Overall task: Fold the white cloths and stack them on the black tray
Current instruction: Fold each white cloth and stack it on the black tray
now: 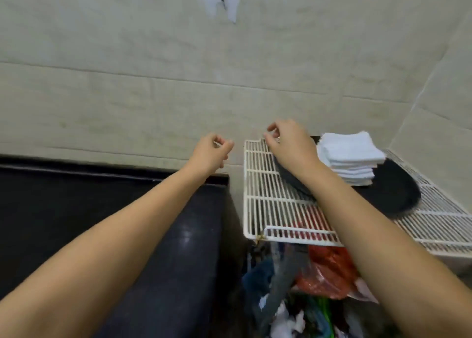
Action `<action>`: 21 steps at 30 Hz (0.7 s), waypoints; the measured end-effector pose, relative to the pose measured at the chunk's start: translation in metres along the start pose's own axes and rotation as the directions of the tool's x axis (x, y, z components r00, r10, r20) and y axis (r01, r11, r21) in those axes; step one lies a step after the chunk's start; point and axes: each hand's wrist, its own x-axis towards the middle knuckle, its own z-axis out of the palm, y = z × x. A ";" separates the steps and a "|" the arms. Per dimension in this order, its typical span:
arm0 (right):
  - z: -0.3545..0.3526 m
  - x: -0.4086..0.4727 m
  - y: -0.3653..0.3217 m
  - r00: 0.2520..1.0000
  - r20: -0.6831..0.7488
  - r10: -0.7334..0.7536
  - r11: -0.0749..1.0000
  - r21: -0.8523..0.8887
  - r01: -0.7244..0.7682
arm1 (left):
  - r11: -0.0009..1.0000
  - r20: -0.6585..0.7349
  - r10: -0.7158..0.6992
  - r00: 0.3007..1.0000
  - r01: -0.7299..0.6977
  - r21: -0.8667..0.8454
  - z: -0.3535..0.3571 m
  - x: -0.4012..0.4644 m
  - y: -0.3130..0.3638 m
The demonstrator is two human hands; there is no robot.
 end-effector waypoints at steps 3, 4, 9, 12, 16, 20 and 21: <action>0.060 -0.034 -0.098 0.986 0.119 -0.117 0.991 0.080 0.108 | 0.981 -0.123 -0.022 0.992 0.045 0.187 -0.102 -0.055 -0.058; 0.081 -0.048 -0.133 0.972 0.166 -0.168 0.981 0.126 0.148 | 0.966 -0.176 -0.043 0.983 0.086 0.246 -0.138 -0.075 -0.079; 0.169 -0.134 -0.303 0.796 0.392 -0.460 0.886 0.255 0.387 | 0.876 -0.446 -0.217 0.868 0.375 0.303 -0.303 -0.198 -0.172; 0.208 -0.183 -0.388 0.658 0.481 -0.580 0.815 0.322 0.483 | 0.801 -0.574 -0.305 0.760 0.531 0.278 -0.374 -0.272 -0.213; 0.248 -0.234 -0.476 0.486 0.550 -0.680 0.726 0.407 0.555 | 0.710 -0.692 -0.375 0.617 0.671 0.213 -0.436 -0.351 -0.254; 0.291 -0.265 -0.541 0.350 0.593 -0.725 0.664 0.467 0.583 | 0.637 -0.736 -0.434 0.520 0.755 0.157 -0.477 -0.395 -0.297; 0.302 -0.270 -0.556 0.323 0.601 -0.731 0.652 0.477 0.589 | 0.619 -0.734 -0.451 0.508 0.771 0.153 -0.487 -0.400 -0.308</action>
